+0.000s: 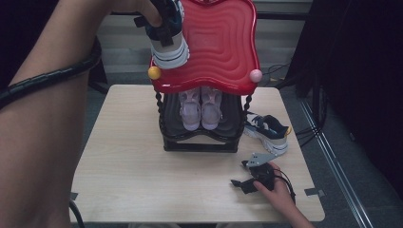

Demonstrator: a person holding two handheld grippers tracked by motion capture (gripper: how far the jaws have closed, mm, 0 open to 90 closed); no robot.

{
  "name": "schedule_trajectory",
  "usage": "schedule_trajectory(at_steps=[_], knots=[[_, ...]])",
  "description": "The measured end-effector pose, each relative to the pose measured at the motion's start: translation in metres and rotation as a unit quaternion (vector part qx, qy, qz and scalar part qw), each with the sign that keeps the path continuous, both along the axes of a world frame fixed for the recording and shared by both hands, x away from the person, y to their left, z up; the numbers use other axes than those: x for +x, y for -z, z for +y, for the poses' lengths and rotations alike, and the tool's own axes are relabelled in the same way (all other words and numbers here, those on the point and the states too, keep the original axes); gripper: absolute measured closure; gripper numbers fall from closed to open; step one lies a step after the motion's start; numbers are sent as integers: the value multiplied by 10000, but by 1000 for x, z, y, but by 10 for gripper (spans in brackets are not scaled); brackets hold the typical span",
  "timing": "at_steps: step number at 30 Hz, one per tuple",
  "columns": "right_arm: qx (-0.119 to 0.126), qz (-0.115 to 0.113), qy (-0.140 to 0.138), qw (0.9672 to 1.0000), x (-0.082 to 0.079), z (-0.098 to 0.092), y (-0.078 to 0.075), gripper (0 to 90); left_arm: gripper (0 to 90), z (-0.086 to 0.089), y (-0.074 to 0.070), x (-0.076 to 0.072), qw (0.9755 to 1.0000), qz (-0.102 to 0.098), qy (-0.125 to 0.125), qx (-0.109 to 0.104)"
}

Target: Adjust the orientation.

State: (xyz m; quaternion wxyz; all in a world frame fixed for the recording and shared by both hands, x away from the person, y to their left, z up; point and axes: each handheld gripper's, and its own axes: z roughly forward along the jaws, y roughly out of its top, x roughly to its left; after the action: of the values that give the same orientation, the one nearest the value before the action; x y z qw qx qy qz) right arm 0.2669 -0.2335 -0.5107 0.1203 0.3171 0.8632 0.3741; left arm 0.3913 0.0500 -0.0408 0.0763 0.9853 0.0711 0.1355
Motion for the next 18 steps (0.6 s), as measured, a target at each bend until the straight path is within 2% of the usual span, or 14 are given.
schedule_trajectory(at_steps=[4, 8, 12, 16, 18], knots=[[1, 1, 0, 10000, 0, 0, 0, 131, 717, -8, 3, 3, 10000, -37, 52, -10], [1, -1, -1, 10000, 0, 0, 0, 131, 718, -16, 7, 5, 9998, -38, 178, 68], [1, 0, -1, 10000, 0, 0, 0, 131, 716, -23, 10, 7, 9995, -126, 264, 87], [-1, -6, -1, 10000, 0, 0, 0, 131, 715, -29, 15, 9, 9993, -87, 341, 106], [0, 0, -1, 10000, 0, 0, 0, 131, 713, -31, 17, 10, 9989, -174, 401, 155]])
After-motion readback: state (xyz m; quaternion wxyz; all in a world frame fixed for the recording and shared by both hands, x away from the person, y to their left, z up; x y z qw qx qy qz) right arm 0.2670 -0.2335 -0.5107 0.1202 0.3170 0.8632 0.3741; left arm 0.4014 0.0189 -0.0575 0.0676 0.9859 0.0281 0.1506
